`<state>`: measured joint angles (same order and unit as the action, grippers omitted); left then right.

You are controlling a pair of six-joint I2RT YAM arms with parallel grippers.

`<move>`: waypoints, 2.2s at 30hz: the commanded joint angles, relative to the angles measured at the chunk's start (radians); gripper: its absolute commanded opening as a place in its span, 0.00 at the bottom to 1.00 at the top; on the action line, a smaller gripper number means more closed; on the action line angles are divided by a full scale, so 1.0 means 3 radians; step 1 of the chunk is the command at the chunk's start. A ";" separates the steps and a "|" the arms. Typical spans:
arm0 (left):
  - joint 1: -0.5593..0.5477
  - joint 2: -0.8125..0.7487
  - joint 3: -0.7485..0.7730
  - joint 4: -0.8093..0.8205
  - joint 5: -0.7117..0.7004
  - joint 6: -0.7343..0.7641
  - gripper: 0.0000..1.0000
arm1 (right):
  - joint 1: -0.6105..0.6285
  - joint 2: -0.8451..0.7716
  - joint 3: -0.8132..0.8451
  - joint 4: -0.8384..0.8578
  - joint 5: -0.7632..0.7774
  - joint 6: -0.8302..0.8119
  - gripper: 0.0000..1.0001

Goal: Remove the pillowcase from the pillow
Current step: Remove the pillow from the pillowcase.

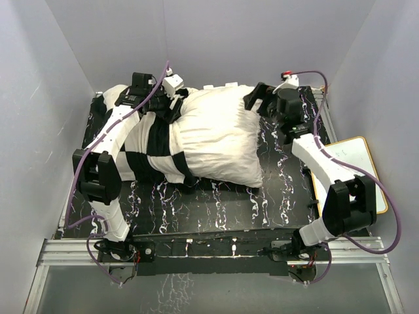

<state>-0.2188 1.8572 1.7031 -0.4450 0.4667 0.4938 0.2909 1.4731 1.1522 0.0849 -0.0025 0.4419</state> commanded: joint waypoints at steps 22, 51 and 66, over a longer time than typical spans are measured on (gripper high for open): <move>-0.0134 -0.0129 -0.1041 -0.0493 -0.0021 0.0184 0.65 | 0.0208 0.1604 0.0477 0.2056 -0.2225 0.1741 0.98; 0.1379 -0.0367 0.0301 -0.1696 0.0284 0.1156 0.97 | -0.0616 0.1007 0.1140 0.0181 -0.1513 -0.0580 0.08; 0.1081 -0.0223 -0.0669 -0.1429 0.0477 0.1267 0.89 | -0.0524 0.1419 0.1540 0.0079 -0.1832 0.0441 0.98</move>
<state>0.2314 1.8069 1.6512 -0.7582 0.5980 0.8371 0.1040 1.8378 1.5677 0.0372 -0.4347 0.3855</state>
